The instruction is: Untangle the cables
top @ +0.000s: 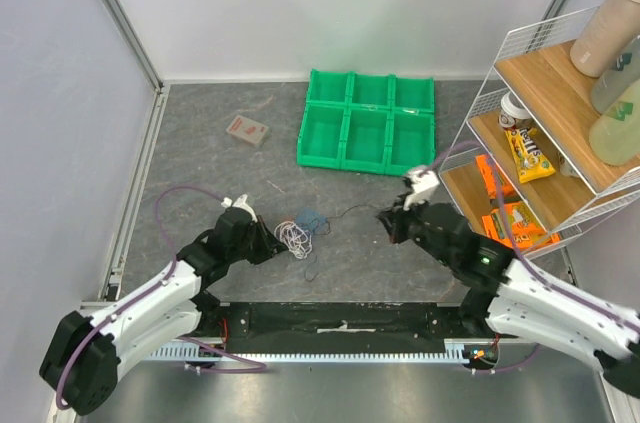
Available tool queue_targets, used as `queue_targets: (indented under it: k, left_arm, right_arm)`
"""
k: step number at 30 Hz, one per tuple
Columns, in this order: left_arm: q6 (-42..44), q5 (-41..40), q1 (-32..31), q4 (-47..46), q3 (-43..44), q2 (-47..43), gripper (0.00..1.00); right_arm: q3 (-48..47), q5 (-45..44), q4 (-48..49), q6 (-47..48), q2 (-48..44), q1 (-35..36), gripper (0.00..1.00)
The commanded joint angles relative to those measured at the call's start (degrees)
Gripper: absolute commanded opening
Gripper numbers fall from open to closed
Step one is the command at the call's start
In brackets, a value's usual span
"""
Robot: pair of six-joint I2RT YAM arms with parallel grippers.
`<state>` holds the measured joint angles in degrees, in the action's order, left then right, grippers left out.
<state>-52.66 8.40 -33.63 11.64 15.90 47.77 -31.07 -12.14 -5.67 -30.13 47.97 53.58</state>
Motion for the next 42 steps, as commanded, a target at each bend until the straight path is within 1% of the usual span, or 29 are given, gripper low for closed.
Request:
queue_targets:
  k: [1, 2, 4, 10, 17, 24, 27, 29, 31, 33, 34, 35, 36, 38, 39, 40, 42]
  left_arm:
    - [-5.34, -8.14, -0.12, 3.91, 0.45, -4.25, 0.02]
    - [-5.6, -10.32, -0.12, 4.27, 0.45, -4.7, 0.02]
    - [-6.13, -11.82, -0.12, 5.14, 0.62, -5.49, 0.02]
    - [-7.27, -14.82, -0.04, 8.75, 1.33, -5.67, 0.02]
    - [-9.56, -18.24, -0.12, 11.91, 0.89, -7.25, 0.02]
    - [-10.09, -19.57, -0.12, 13.41, 1.59, -8.22, 0.02]
    - [-9.39, -20.0, 0.05, 13.85, 2.47, -7.52, 0.02]
    - [-8.25, -19.83, 0.23, 13.85, 3.52, -7.17, 0.02]
    - [-5.89, -18.78, 0.4, 13.59, 4.83, -7.25, 0.02]
    - [-2.11, -16.94, 0.4, 13.15, 6.68, -7.78, 0.02]
    - [0.52, -15.62, 0.4, 12.8, 7.82, -8.3, 0.04]
    - [3.24, -14.13, 0.49, 12.71, 8.79, -8.83, 0.07]
    - [5.18, -12.99, 0.49, 12.79, 10.01, -9.53, 0.14]
    - [8.18, -10.88, 0.49, 14.11, 12.3, -11.72, 0.37]
    - [9.93, -9.3, 0.49, 13.94, 13.44, -13.21, 0.51]
    - [12.47, -6.41, 0.41, 13.33, 14.41, -14.45, 0.6]
    - [15.03, -0.7, 0.49, 10.44, 16.35, -16.47, 0.71]
  right_arm:
    - [-5.12, -15.54, -15.59, 1.3, -13.66, 0.03, 0.0]
    - [-6.71, -16.15, -16.12, 1.82, -15.6, 0.03, 0.0]
    - [-11.09, -16.25, -16.56, 3.32, -17.63, 0.03, 0.0]
    - [-26.3, -12.48, -14.64, 11.04, -16.24, 0.03, 0.0]
    - [-46.07, -4.13, -14.72, 17.64, -9.39, 0.03, 0.0]
    - [-59.53, -2.45, -15.77, 20.72, -1.22, 0.03, 0.0]
    - [-64.1, -2.71, -15.34, 21.17, 3.17, 0.03, 0.0]
    - [-65.78, 0.08, -15.68, 20.55, 6.25, 0.03, 0.0]
    - [-64.91, 1.85, -15.77, 20.9, 8.71, 0.03, 0.0]
    - [-63.51, 0.46, -17.35, 20.99, 10.82, 0.03, 0.0]
    - [-62.8, -0.16, -18.05, 21.08, 11.53, 0.03, 0.0]
    - [-62.01, -0.86, -18.15, 21.08, 11.8, -0.06, 0.0]
    - [-61.48, -0.78, -17.97, 21.16, 11.97, 0.03, 0.0]
    - [-62.35, 1.4, -18.67, 22.13, 13.02, 0.03, 0.0]
    - [-63.4, 3.25, -19.2, 22.74, 13.55, 0.03, 0.0]
    - [-64.11, 5.0, -19.38, 23.18, 13.91, 0.03, 0.0]
    - [-63.85, 8.52, -19.55, 23.97, 13.91, 0.03, 0.0]
